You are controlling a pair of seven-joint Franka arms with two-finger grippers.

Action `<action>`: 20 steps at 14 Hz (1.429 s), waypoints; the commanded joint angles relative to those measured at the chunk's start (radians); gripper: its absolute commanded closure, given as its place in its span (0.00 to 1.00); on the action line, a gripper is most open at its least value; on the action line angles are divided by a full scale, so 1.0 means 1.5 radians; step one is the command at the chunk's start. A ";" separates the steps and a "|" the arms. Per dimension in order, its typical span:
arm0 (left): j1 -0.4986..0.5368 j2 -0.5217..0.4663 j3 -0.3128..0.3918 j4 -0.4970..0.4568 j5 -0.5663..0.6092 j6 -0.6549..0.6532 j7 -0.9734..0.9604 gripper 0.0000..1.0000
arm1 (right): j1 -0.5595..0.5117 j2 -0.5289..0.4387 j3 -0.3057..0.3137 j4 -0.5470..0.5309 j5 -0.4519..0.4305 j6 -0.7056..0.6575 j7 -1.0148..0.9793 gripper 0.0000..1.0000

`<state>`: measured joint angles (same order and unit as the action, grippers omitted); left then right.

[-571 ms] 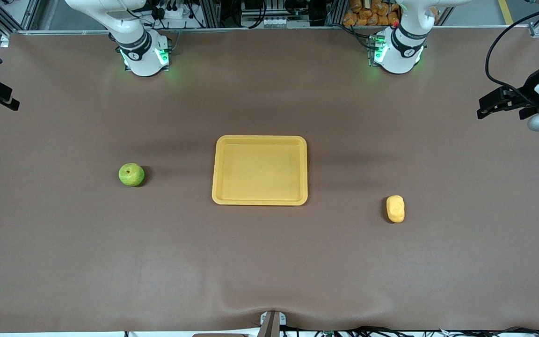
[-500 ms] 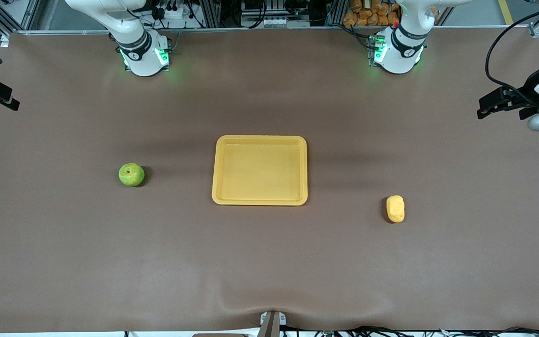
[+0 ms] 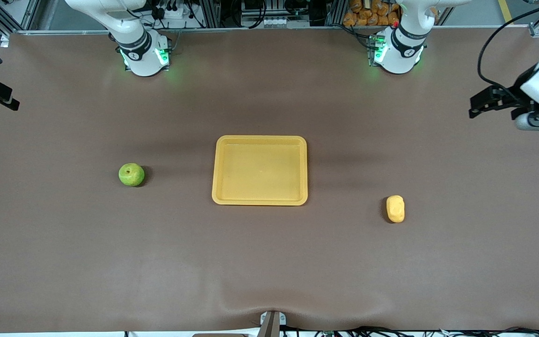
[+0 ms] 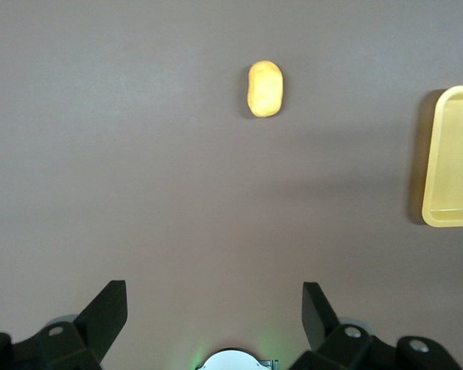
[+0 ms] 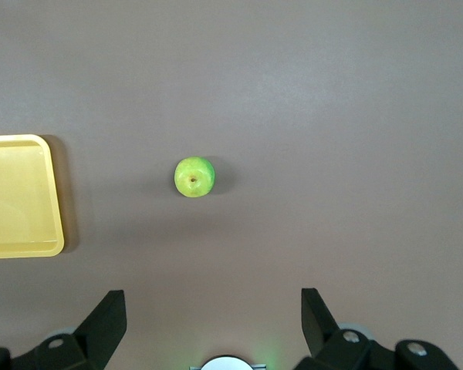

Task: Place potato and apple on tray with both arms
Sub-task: 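Move the left gripper out toward the yellow potato, then lower the open left gripper over the yellow potato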

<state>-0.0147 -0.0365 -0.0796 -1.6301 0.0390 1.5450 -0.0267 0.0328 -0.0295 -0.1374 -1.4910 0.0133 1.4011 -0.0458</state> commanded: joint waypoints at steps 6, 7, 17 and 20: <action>0.043 0.059 0.004 0.006 0.007 0.002 -0.032 0.00 | -0.012 -0.011 0.003 -0.012 0.009 0.001 -0.002 0.00; 0.037 0.089 -0.001 0.010 0.008 0.003 -0.036 0.00 | -0.016 -0.011 0.003 -0.012 0.010 0.001 -0.002 0.00; 0.008 0.149 -0.008 -0.143 0.007 0.321 -0.085 0.00 | -0.018 -0.010 0.003 -0.013 0.010 0.001 -0.002 0.00; 0.002 0.150 -0.007 -0.189 0.009 0.367 -0.095 0.00 | -0.019 -0.011 0.003 -0.013 0.010 0.000 -0.002 0.00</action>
<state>-0.0062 0.2232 -0.0897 -1.8372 0.0294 2.0358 -0.1409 0.0214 -0.0294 -0.1407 -1.4964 0.0136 1.3998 -0.0458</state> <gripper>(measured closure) 0.000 0.000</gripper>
